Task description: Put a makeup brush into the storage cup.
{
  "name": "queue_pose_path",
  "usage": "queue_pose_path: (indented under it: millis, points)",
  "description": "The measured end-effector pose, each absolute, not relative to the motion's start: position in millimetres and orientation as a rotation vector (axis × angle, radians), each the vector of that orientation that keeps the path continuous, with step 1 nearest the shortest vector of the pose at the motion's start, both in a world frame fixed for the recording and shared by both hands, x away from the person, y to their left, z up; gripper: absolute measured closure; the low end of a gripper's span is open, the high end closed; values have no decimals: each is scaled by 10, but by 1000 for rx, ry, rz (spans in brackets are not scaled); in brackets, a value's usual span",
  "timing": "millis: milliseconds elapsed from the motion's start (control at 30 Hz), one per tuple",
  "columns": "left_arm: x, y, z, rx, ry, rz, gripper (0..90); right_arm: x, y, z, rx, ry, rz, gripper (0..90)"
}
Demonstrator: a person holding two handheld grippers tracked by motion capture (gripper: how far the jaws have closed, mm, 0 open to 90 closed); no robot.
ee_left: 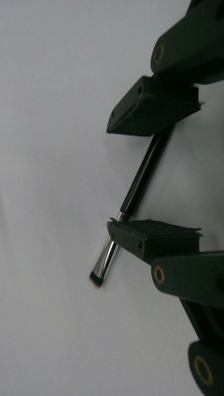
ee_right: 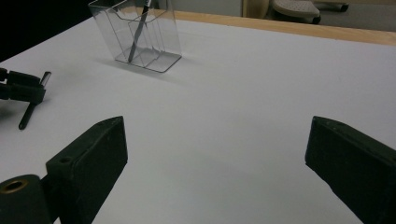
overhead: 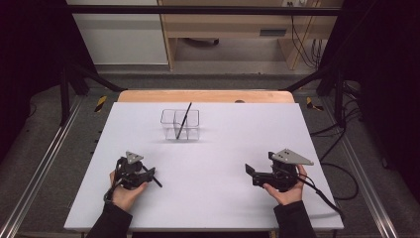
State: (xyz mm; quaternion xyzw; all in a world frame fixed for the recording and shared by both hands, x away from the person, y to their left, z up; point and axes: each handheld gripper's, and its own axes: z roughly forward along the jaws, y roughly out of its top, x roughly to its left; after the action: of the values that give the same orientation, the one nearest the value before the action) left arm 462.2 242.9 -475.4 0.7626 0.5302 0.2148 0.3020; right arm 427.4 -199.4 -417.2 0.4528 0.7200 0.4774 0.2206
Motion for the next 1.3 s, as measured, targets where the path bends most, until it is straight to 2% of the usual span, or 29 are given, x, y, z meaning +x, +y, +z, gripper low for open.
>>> queue_pose_path:
  millis: [367, 667, 800, 1033, 1200, 1267, 1300]
  points:
    - [4615, 2477, -4732, 2034, 1394, 536, 620, 4275, -1991, -4176, 1253, 1993, 1319, 63]
    - [4601, 2531, -4700, 2018, 1367, 418, 719, 4272, -1990, -4178, 1252, 1995, 1319, 64]
    - [4599, 2512, -4693, 2020, 1382, 425, 729, 4275, -1984, -4183, 1254, 1997, 1320, 64]
    - [4593, 2430, -4711, 2026, 1400, 459, 689, 4280, -1977, -4190, 1254, 2000, 1321, 65]
    - [4591, 2418, -4712, 2027, 1378, 434, 708, 4279, -1979, -4189, 1254, 2001, 1323, 64]
    - [4587, 2394, -4714, 2027, 1344, 360, 726, 4280, -1977, -4190, 1254, 2001, 1325, 64]
    - [4575, 2357, -4714, 2040, 1334, 384, 739, 4280, -1976, -4190, 1255, 2001, 1326, 64]
